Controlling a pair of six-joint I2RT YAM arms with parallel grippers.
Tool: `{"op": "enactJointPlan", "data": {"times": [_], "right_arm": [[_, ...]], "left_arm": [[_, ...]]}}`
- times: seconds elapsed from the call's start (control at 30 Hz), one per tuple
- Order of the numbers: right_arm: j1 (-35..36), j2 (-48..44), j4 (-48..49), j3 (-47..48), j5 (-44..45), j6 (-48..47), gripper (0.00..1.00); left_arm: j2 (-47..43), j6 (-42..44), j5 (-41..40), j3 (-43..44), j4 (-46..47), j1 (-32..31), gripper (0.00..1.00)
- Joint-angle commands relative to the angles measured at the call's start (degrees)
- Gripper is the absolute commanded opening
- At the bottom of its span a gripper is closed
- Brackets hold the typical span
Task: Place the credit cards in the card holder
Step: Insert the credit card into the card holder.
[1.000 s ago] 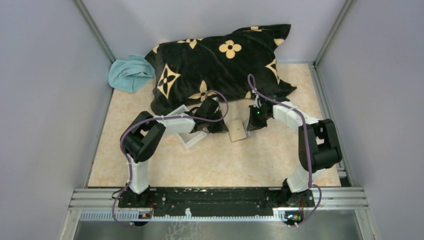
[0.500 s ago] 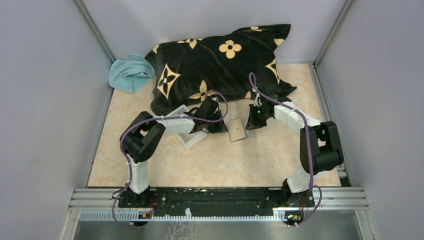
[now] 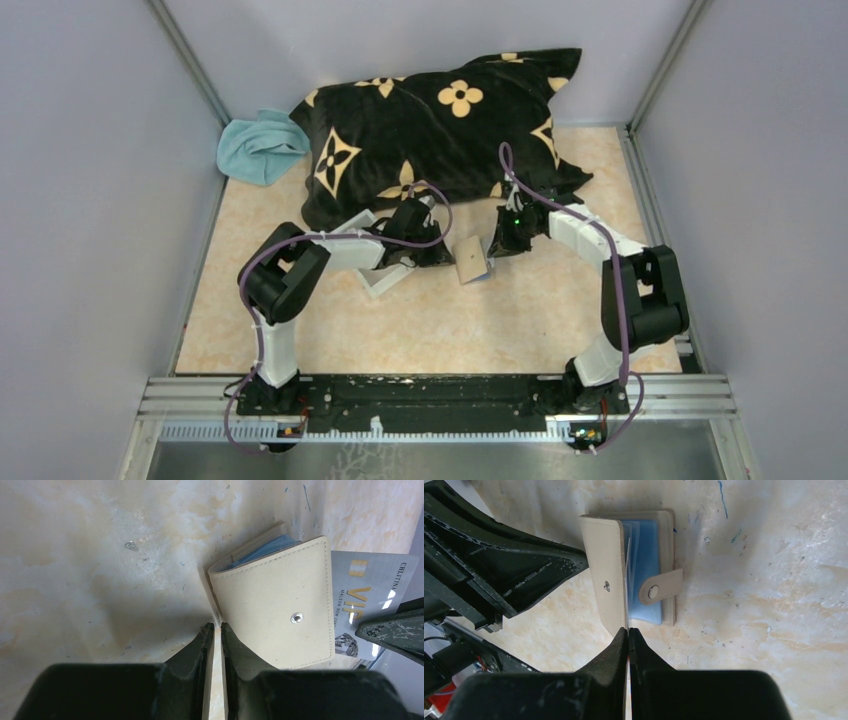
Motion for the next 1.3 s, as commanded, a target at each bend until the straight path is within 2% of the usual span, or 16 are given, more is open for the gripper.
{"op": "enactJointPlan", "data": {"times": [0.0,0.57,1.03,1.27], "right_arm": [[1.65,-2.58,2.6,2.18,-0.92,1.24,0.0],[7.39,-1.55,3.86,3.45,0.85,3.42,0.0],[9.3,-2.7,0.98,3.14,5.69,1.77,0.0],[9.3,-3.5,0.5,1.05,7.39,1.08,0.0]], "left_arm": [[5.8,4.92,1.33,-5.63,-10.5,-0.56,0.18],[8.39,6.52,12.71,-6.75,-4.15,-0.95,0.15],[13.33,7.78,16.37,0.57,-3.81,-2.49,0.15],[16.0,6.37,20.05,3.18,-0.39,-3.0,0.15]]}}
